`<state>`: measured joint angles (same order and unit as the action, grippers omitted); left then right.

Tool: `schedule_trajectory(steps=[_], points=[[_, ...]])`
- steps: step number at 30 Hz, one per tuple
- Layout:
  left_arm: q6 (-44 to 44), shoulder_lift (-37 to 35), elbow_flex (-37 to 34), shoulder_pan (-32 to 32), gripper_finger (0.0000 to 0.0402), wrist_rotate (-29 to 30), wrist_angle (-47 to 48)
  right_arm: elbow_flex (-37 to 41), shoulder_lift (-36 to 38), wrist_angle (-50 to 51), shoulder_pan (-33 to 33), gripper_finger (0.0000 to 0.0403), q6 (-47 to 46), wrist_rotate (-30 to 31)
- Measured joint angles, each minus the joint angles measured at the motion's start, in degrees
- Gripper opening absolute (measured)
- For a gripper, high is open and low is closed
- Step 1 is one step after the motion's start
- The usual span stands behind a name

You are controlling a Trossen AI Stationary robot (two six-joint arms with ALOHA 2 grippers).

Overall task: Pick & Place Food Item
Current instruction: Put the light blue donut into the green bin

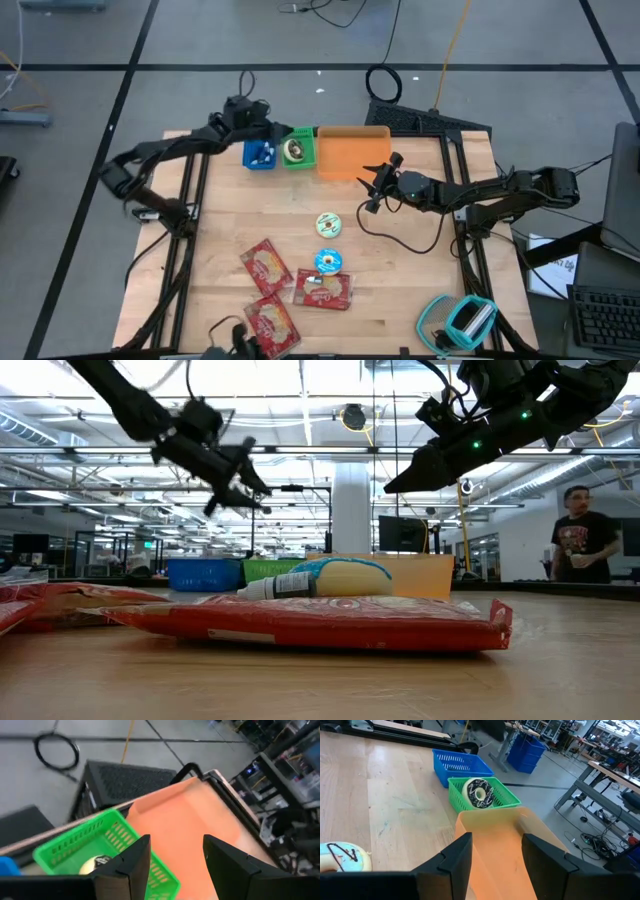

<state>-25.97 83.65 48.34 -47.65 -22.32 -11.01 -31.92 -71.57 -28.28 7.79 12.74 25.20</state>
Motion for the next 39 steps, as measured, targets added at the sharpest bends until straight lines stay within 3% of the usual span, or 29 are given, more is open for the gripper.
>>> schedule_trajectory(steps=[4, 9, 14, 23, 33, 39], points=[[4.6, -9.0, 0.0, 2.4, 0.0182, 7.4, 13.2, 0.0, 0.0, 0.1, 0.0, 0.016, -1.7, -2.7], [5.3, -16.9, 0.0, 7.1, 0.0182, 18.8, 27.8, 0.0, -1.4, -2.4, 0.0, 0.016, -5.4, -16.4], [3.4, -18.5, 0.0, 13.1, 0.0182, 23.6, 32.4, -0.1, -8.0, -8.7, -0.5, 0.016, -10.8, -25.3], [6.2, -14.6, 0.1, 22.8, 0.0182, 30.3, 29.3, -7.6, -21.9, -1.3, -5.0, 0.0175, -15.4, -25.1], [5.0, -10.8, 0.1, 25.6, 0.0182, 33.0, 28.9, -12.8, -28.5, 6.0, -5.1, 0.0276, -22.3, -20.8], [4.8, -8.9, 0.1, 26.2, 0.0182, 32.9, 27.0, -13.1, -31.3, 4.8, -5.1, 0.0284, -29.7, -20.9]])
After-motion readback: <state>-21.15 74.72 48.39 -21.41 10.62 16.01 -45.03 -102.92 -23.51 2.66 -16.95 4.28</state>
